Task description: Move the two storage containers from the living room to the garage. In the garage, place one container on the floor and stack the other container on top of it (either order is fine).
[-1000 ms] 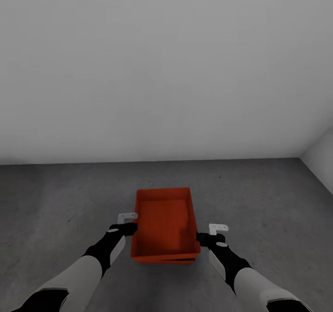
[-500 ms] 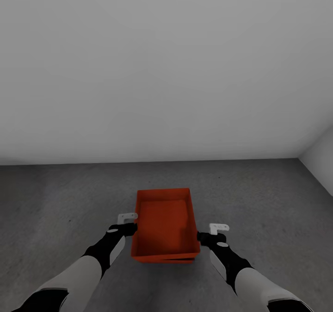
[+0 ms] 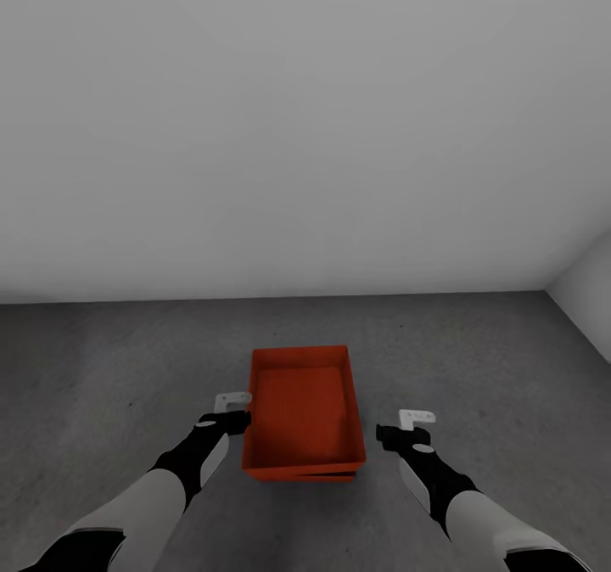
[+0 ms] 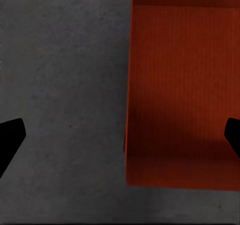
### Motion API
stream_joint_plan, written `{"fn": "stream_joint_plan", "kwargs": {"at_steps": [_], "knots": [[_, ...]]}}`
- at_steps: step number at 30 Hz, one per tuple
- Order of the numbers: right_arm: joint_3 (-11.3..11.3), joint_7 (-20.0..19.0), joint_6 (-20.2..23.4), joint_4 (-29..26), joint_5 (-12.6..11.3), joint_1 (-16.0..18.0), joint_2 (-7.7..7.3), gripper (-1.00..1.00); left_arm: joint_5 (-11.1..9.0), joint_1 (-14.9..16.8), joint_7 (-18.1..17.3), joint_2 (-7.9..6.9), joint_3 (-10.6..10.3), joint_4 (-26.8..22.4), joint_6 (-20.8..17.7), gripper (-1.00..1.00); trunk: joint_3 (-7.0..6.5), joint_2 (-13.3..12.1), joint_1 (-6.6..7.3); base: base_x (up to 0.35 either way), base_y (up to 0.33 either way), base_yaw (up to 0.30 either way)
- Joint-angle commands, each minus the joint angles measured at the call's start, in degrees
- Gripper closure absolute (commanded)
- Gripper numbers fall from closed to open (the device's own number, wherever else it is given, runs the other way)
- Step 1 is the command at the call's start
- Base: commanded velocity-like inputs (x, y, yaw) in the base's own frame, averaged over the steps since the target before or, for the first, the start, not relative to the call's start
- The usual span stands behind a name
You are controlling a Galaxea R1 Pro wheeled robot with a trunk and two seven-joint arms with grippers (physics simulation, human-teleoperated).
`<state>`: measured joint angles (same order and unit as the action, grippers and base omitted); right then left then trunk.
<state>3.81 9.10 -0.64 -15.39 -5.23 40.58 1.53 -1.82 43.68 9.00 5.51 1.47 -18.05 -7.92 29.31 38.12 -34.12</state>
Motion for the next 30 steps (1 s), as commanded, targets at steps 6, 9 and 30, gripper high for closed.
{"fn": "stream_joint_plan", "kwargs": {"at_steps": [6, 9, 30], "knots": [[0.4, 0.2, -0.1, 0.0, -0.4, 0.0, -0.03, -1.0, -0.2, 0.0, 0.1, 0.03, 0.2, -0.1, -0.3, -1.0, -1.03, -2.4, 1.31, 0.0, 0.0, 0.0], [0.5, 0.1, -0.1, 0.0, -0.1, 0.0, 0.03, -1.0, -0.2, 0.0, 0.1, 0.03, 0.1, -0.1, -0.3, -1.0, -1.57, -3.6, 1.97, 0.0, 0.0, 0.0], [0.5, 0.1, 0.2, 0.0, -0.1, 0.0, 0.06, -1.0, -0.2, 0.0, 0.1, 0.08, 0.1, -0.4, 0.3, -1.0, -4.98, -11.2, 6.14, 0.0, 0.0, 0.0]]}}
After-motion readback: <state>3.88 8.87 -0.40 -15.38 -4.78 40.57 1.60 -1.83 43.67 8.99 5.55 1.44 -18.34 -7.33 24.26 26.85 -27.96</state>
